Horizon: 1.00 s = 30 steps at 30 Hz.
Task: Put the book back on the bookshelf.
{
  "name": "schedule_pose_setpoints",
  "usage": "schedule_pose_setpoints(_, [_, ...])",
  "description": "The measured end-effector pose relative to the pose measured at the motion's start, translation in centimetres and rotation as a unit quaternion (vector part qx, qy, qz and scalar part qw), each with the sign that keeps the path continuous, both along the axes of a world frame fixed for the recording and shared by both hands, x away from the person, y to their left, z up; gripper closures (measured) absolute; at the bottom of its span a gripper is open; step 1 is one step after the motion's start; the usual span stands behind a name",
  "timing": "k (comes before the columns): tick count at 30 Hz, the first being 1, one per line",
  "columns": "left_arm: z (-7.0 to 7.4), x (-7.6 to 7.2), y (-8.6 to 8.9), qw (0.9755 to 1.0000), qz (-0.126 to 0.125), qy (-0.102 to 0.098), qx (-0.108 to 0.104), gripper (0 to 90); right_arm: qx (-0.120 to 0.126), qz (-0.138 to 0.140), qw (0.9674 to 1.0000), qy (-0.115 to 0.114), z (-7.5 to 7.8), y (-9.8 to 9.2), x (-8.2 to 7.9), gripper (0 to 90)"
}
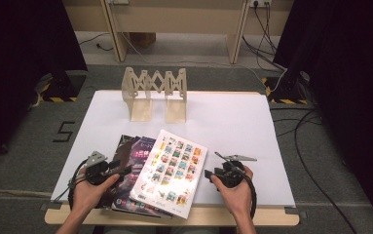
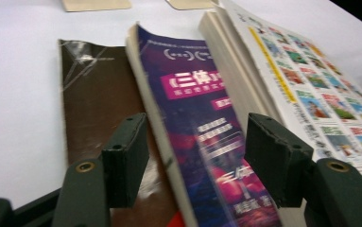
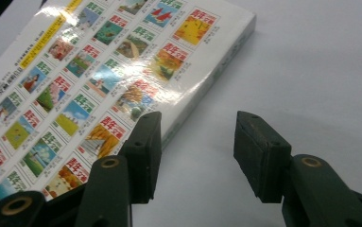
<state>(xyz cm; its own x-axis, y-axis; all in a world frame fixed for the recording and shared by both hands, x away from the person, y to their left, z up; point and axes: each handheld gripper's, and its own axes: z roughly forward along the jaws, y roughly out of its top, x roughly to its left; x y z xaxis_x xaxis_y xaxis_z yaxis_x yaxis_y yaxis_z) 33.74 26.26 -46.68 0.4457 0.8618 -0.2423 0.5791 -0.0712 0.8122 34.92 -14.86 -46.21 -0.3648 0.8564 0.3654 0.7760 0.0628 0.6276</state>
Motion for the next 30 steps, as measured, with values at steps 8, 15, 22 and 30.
schedule_pose_setpoints(8, [0.4,1.0,-1.9,0.9994,-0.03,0.02,-0.002,38.3,0.009,0.011,0.9995,0.027,-0.5,0.9,0.6,50.4])
schedule_pose_setpoints(15, [0.5,2.4,-4.0,0.9967,-0.061,0.052,-0.013,36.9,0.015,0.017,0.9985,0.05,-0.8,1.9,1.0,50.5])
schedule_pose_setpoints(22, [-0.4,3.8,-5.8,0.994,-0.069,0.085,-0.007,34.5,0.03,0.026,0.9962,0.078,-1.4,3.0,1.2,49.2])
schedule_pose_setpoints(30, [-0.4,3.6,-6.4,0.9923,-0.057,0.108,-0.021,37.9,0.046,0.014,0.9945,0.093,-1.6,3.4,1.4,46.0])
